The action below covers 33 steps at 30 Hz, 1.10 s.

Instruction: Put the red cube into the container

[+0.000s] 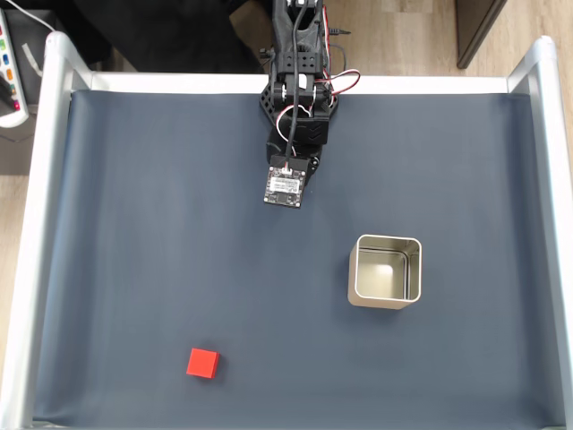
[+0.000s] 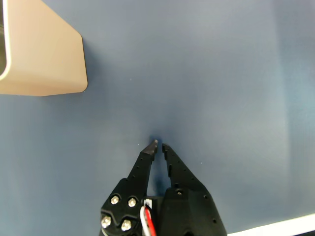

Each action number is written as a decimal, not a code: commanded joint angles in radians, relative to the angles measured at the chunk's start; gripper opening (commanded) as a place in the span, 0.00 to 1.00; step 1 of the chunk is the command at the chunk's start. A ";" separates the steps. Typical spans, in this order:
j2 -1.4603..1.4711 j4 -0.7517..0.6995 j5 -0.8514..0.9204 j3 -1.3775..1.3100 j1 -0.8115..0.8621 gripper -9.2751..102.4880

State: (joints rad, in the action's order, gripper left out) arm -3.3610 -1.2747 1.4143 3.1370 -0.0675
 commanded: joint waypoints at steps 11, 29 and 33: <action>0.006 -0.008 0.008 -0.008 -0.003 0.10; 0.012 0.074 0.195 -0.008 0.034 0.08; 0.037 0.198 0.230 -0.008 0.064 0.08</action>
State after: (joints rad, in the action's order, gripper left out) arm -3.3349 -1.1428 1.6230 3.1370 -0.0215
